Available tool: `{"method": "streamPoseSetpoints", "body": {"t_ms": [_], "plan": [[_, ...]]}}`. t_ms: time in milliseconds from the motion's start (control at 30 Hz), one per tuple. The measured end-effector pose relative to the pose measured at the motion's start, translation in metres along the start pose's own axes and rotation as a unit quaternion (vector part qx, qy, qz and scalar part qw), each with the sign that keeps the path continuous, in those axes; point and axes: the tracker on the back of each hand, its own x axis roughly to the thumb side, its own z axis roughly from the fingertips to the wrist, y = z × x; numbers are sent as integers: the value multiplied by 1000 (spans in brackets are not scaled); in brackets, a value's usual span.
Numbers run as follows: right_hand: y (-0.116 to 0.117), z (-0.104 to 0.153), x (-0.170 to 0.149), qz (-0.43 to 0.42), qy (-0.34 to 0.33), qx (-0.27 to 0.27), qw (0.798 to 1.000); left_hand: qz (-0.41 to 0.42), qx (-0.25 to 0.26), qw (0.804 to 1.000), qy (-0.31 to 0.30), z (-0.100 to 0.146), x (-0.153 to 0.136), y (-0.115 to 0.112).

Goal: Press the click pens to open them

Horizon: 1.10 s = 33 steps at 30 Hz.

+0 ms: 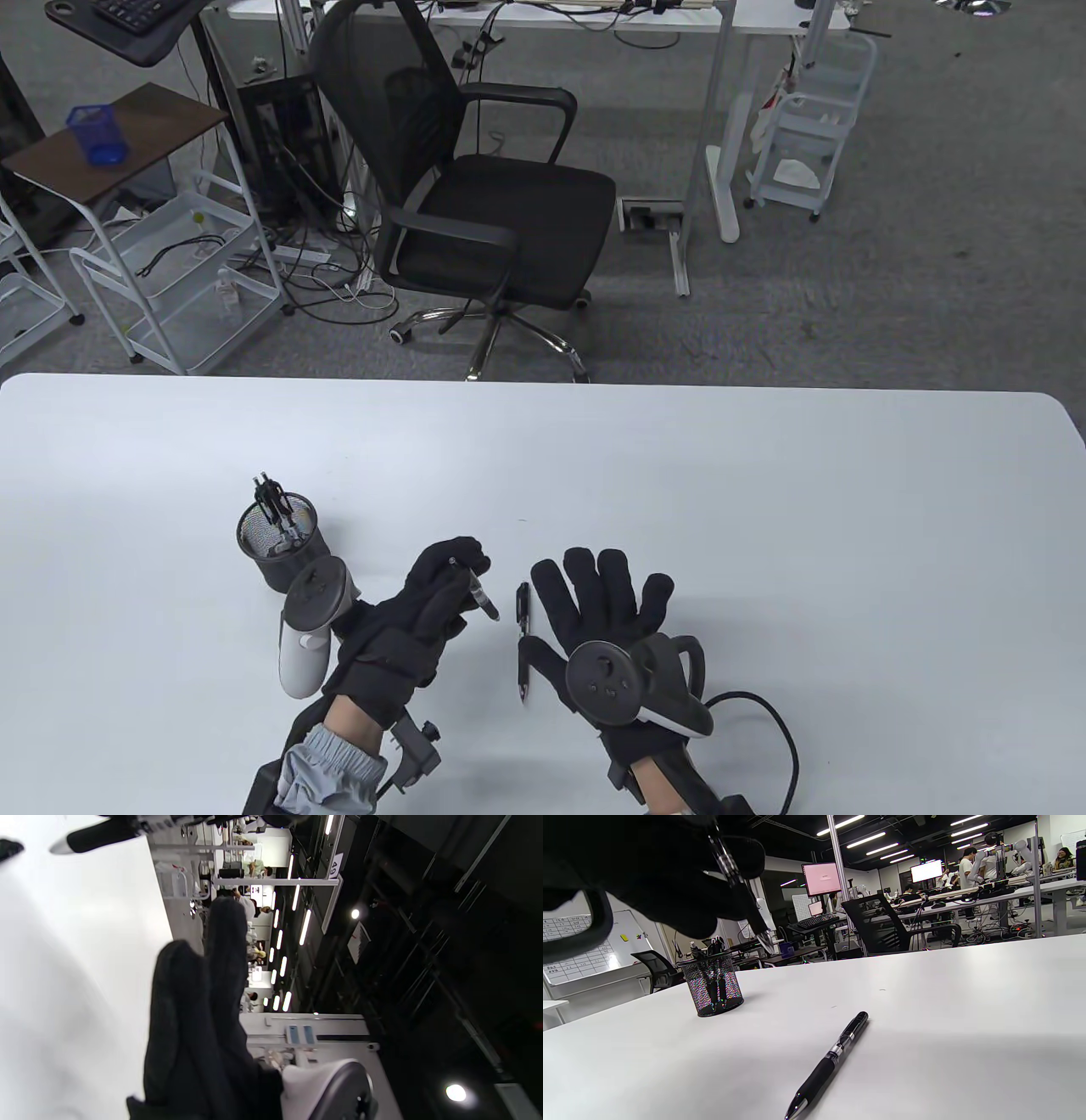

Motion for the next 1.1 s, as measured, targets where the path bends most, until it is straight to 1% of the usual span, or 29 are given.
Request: {"method": "streamPoseSetpoints", "body": {"t_ms": [100,133,200,333,433,600,700,800,867,900,933,1033,1100], "plan": [[0,0,-1,-1,2,0,1000,26,-29,999,-2,-1,-11,1],[0,-1,-2,-2,4,1,1000,38,-50,998,-11,-1,-13,1],[0,0,-3,-1,7,2,1000,46,-69,996,-38,-1,-13,1],[1,0,-4,5,14,4,1000,67,-85,992,-70,1,-14,-3],[0,0,-5,5,15,3,1000,87,-89,990,-72,2,-17,-5],[0,0,-6,3,14,-1,1000,111,-87,987,-72,-1,-21,-7],[0,-1,-6,4,14,1,1000,113,-67,989,-67,0,-23,-5],[0,-1,-5,4,14,1,1000,120,-27,990,-68,1,-26,0],[0,-1,-5,4,13,0,1000,144,19,988,-60,4,-29,3],[0,-1,-5,3,13,-1,1000,155,31,986,-56,4,-30,4],[0,-1,-5,3,13,-1,1000,166,31,984,-52,4,-31,5],[0,-1,-5,3,12,-1,1000,187,6,980,-63,3,-32,3],[0,0,-5,4,11,0,1000,176,-4,982,-71,2,-31,1]]}}
